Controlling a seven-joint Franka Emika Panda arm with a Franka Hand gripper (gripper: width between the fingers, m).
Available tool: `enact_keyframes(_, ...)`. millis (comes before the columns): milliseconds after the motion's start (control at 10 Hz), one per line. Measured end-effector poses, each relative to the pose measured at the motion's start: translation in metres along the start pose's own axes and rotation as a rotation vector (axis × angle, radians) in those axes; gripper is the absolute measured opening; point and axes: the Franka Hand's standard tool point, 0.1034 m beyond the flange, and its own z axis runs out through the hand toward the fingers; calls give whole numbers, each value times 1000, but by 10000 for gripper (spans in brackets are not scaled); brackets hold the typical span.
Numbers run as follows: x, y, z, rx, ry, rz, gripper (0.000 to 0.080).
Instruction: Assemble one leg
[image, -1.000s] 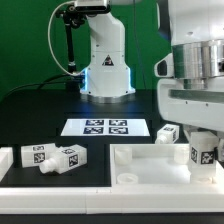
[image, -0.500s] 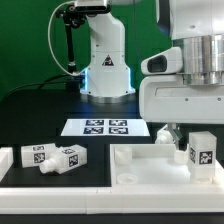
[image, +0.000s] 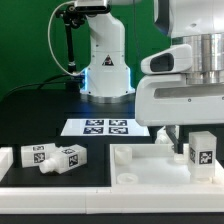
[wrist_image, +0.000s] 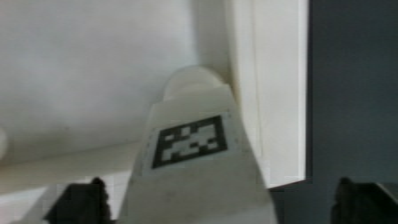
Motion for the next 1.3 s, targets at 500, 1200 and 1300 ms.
enact_keyframes(500,0,2,0,-7,2,411,287)
enact_keyframes(1200,-4,1,2,24,-48,1439,288)
enact_keyframes(1300,-4,1,2,25,-48,1442,288)
